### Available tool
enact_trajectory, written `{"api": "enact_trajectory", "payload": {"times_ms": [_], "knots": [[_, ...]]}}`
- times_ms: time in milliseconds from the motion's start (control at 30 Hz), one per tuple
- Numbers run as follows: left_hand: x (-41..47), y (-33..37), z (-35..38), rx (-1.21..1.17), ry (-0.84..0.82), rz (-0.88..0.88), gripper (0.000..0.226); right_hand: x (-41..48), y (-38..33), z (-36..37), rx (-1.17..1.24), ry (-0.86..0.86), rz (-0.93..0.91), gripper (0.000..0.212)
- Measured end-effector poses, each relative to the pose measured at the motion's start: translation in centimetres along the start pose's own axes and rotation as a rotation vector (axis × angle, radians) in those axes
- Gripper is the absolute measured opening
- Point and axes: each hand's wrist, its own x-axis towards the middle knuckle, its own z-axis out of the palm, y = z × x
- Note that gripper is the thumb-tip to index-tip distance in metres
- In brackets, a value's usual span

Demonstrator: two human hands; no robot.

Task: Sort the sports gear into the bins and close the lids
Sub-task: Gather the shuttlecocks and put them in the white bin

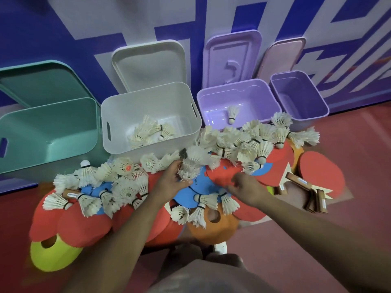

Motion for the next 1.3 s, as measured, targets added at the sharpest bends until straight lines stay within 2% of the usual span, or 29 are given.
{"api": "enact_trajectory", "payload": {"times_ms": [67,233,333,400,467,600,700,833,900,1033,1200,1300], "knots": [[-0.3,-0.4,0.7,0.021,-0.004,-0.025,0.067,-0.4,2.1,2.3,-0.122,-0.102,0.089,0.043],[-1.0,-0.3,2.2,0.021,0.04,-0.083,0.07,0.0,2.9,5.3,-0.037,-0.131,0.228,0.054],[-1.4,-0.2,3.1,0.007,0.07,-0.09,0.067,-0.3,2.0,5.3,0.007,-0.136,0.255,0.037],[-1.8,-0.3,3.6,-0.004,0.08,-0.102,0.066,-0.4,2.1,5.2,0.074,-0.158,0.22,0.031],[-2.1,-0.6,3.8,-0.013,0.086,-0.108,0.064,-0.6,2.4,5.0,0.131,-0.166,0.178,0.015],[-3.0,-0.5,3.9,-0.017,0.117,-0.108,0.06,-1.0,2.9,2.3,0.158,-0.158,0.116,0.033],[-3.3,0.8,3.5,0.021,0.132,-0.105,0.062,-1.1,2.0,-2.0,0.275,-0.122,-0.003,0.028],[-3.4,3.0,1.4,0.072,0.214,-0.032,0.063,-0.7,-1.4,-7.2,0.578,-0.071,-0.116,0.02],[-3.5,4.0,-0.3,0.117,0.266,0.007,0.06,0.0,-3.2,-9.1,0.63,-0.034,-0.176,0.016],[-3.6,6.1,-4.0,0.229,0.326,0.069,0.06,0.9,-7.4,-11.7,0.393,0.045,-0.351,0.02],[-3.9,8.0,-7.6,0.471,0.294,0.156,0.058,2.6,-12.2,-11.1,0.022,0.089,-0.562,0.034],[-3.7,8.4,-9.8,0.538,0.325,0.149,0.063,3.9,-14.3,-10.2,0.007,0.148,-0.583,0.051]]}}
